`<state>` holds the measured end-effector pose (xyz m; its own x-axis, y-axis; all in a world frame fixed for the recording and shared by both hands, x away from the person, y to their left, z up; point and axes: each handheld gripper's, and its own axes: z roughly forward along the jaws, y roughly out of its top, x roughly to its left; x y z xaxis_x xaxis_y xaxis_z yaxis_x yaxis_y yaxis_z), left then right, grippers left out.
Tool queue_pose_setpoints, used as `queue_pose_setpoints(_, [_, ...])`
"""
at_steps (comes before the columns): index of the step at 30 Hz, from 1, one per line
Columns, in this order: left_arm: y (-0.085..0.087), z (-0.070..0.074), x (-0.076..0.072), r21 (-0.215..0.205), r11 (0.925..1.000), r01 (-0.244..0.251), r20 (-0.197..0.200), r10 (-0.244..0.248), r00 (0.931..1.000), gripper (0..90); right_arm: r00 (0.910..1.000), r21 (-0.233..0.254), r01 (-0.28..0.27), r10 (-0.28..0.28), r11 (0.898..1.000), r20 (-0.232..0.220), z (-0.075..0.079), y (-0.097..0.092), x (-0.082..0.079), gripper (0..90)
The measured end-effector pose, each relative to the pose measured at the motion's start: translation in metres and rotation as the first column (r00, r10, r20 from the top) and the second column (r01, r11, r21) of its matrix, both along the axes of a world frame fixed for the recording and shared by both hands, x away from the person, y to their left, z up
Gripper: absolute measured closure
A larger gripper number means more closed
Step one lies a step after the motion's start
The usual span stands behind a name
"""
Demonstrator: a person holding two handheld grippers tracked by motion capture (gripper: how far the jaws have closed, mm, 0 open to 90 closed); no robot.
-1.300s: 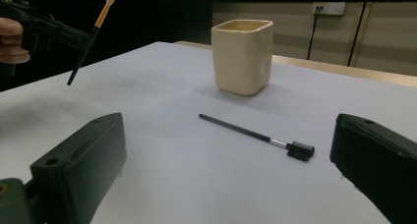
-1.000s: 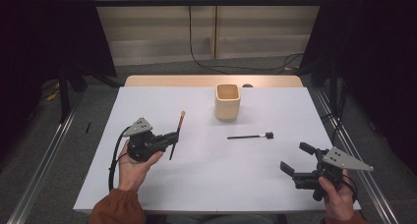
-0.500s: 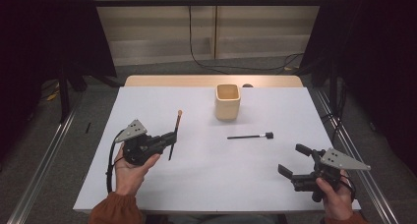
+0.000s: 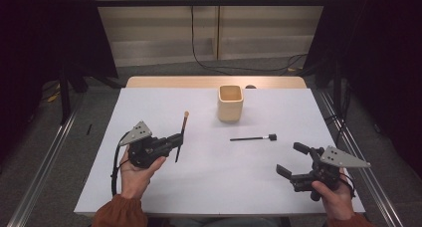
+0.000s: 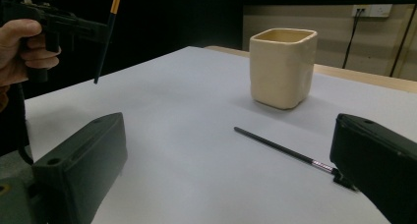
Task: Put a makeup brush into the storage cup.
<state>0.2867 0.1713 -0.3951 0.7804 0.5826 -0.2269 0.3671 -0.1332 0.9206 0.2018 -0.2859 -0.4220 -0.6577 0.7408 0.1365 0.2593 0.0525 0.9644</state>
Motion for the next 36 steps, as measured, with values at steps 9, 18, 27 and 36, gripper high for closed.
queue_pose_setpoints(9, [-0.011, -0.001, -0.003, 0.013, 0.9996, 0.027, 0.005, -0.027, 0.9996, 83.6, 0.9996, 0.014, -0.022, 0.022, 1.0, -0.016, 0.005, 0.015, 0.008, 0.9])
queue_pose_setpoints(18, [-0.023, -0.003, -0.004, 0.001, 0.9979, 0.065, -0.004, -0.065, 0.9979, 83.6, 0.9984, -0.005, -0.054, 0.054, 0.999, -0.016, 0.009, 0.026, 0.015, 0.5])
queue_pose_setpoints(27, [-0.032, -0.002, -0.006, 0.004, 0.997, 0.077, 0.006, -0.077, 0.997, 83.6, 0.9948, -0.013, -0.1, 0.099, 0.995, -0.02, 0.015, 0.042, 0.025, 0.9])
queue_pose_setpoints(36, [-0.044, -0.003, -0.008, 0.02, 0.9953, 0.095, 0.008, -0.095, 0.9954, 83.5, 0.9879, 0.009, -0.151, 0.151, 0.988, -0.034, 0.024, 0.059, 0.035, 3.7])
